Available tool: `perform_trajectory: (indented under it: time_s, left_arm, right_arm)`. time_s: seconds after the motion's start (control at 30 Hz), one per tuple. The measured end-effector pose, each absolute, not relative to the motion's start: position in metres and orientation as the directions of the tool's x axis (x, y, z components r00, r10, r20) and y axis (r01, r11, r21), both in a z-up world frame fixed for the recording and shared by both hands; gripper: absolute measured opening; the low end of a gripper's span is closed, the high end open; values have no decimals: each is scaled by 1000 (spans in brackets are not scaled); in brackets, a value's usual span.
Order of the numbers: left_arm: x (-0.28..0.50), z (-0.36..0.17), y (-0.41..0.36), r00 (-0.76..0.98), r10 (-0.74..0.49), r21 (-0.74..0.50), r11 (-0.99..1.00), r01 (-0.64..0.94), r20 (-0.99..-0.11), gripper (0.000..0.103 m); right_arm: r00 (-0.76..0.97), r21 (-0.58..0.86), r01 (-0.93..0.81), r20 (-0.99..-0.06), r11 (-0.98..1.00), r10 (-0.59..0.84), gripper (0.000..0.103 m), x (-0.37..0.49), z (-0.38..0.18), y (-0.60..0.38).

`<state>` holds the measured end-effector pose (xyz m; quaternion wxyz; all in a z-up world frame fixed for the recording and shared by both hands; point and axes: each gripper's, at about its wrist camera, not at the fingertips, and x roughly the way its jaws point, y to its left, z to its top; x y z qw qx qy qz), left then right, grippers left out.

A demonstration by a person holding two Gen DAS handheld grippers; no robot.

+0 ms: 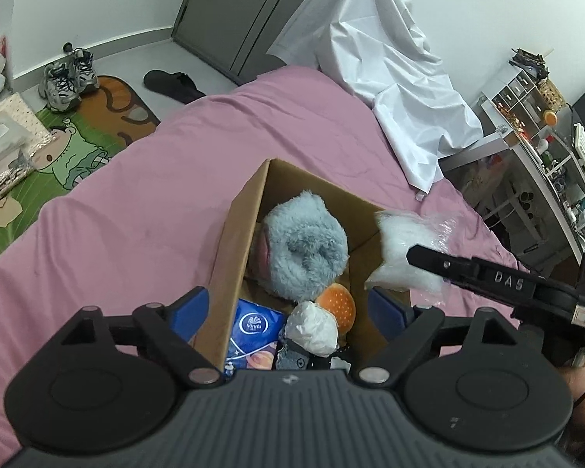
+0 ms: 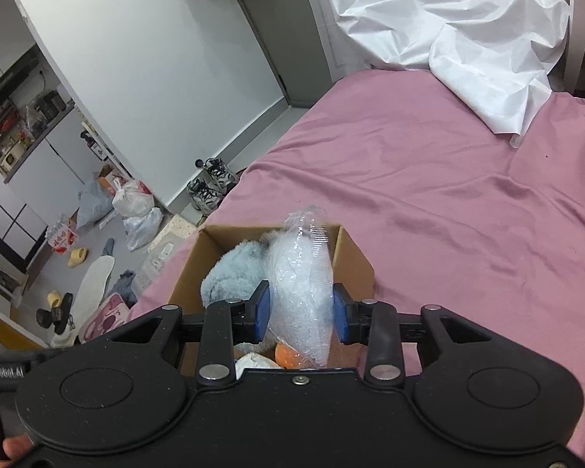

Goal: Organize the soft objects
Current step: 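Open both grippers to drop the bundle and fluff bag into the box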

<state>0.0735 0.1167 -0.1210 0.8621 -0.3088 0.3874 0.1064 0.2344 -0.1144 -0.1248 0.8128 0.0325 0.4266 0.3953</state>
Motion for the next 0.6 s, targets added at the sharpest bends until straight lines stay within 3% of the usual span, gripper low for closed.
perform_trajectory:
  time_s: [0.03,0.07,0.13,0.6]
  left_arm:
    - [74,-121,116,674,-57,-449,786,-425,-737,88]
    - [74,-122,116,671,-57,-448,786,-427,-739,88]
    - [74,-121,114,667,-56,-444,786,-429,-743,88]
    - [73,-94,92,644,16,-371,807,-461,-765,91]
  right_arm:
    - [322,392,-617,-665,682,674,40,234,-124,-114]
    - [330,387,-616,-663,686,672,52,234,-122,-114]
    - [364,373,-612,-650,697,667,59,232,-118,-119]
    - [351,393,-610,-644,688,679,65,232,-91,-171]
